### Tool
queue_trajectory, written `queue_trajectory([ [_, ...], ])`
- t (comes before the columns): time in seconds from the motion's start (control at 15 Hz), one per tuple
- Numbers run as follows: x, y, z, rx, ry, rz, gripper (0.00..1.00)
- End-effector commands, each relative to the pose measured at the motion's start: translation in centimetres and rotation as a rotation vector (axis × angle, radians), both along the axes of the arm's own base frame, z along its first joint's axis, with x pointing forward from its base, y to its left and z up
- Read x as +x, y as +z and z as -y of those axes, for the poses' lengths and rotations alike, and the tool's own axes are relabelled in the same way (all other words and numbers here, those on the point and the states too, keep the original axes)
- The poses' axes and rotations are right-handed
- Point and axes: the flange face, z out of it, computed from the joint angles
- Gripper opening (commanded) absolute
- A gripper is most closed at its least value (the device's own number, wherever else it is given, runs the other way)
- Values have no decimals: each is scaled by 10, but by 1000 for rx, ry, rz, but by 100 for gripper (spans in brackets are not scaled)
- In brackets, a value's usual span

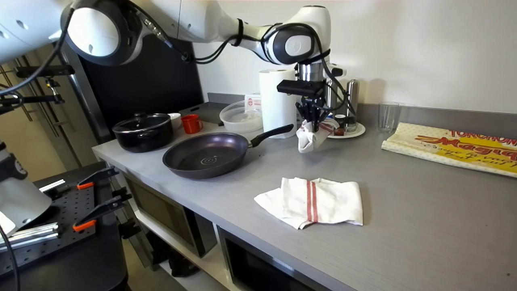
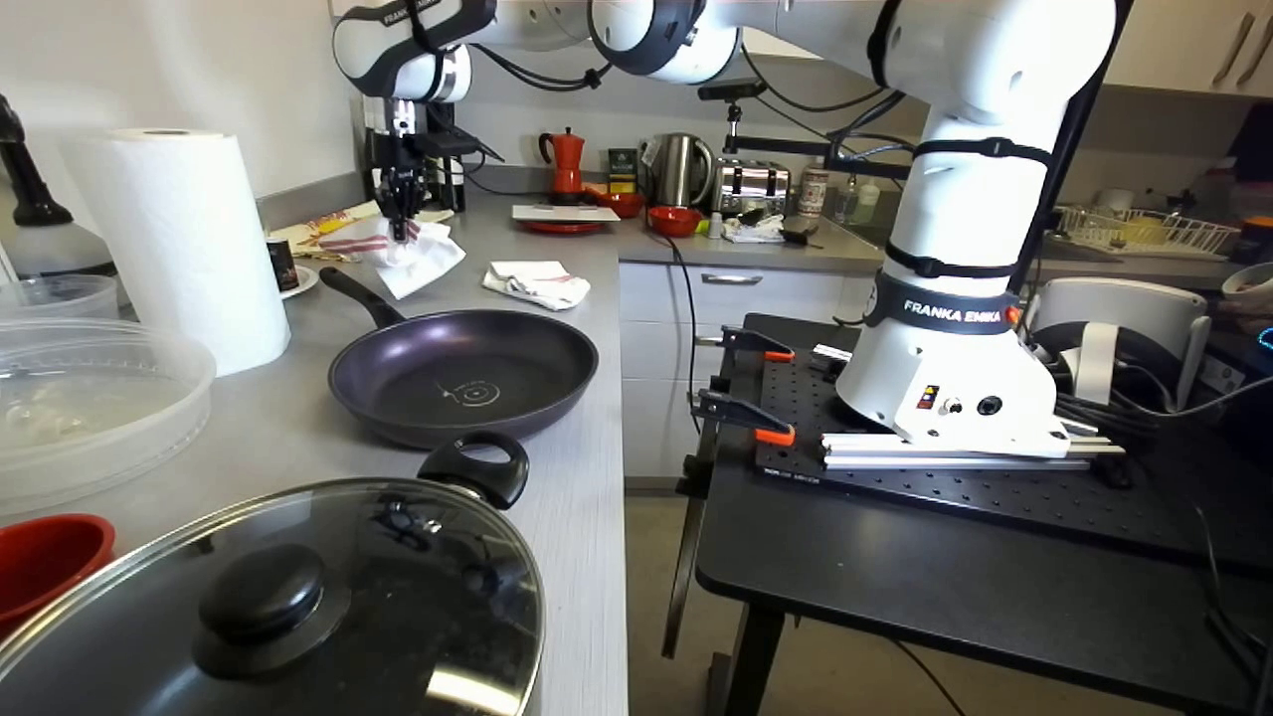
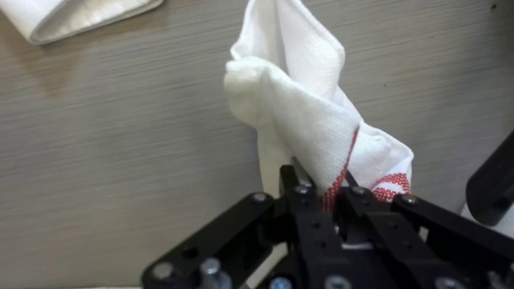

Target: Use the left towel to wipe the pan

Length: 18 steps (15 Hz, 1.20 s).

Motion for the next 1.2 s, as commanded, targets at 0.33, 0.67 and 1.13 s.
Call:
queue_trajectory([
  [0.33,6,119,-10,-22,34,117,3],
  [0.67,2,165,-35,-49,60,137,3],
  [1.13,-21,178,-91,-75,79,104,3],
])
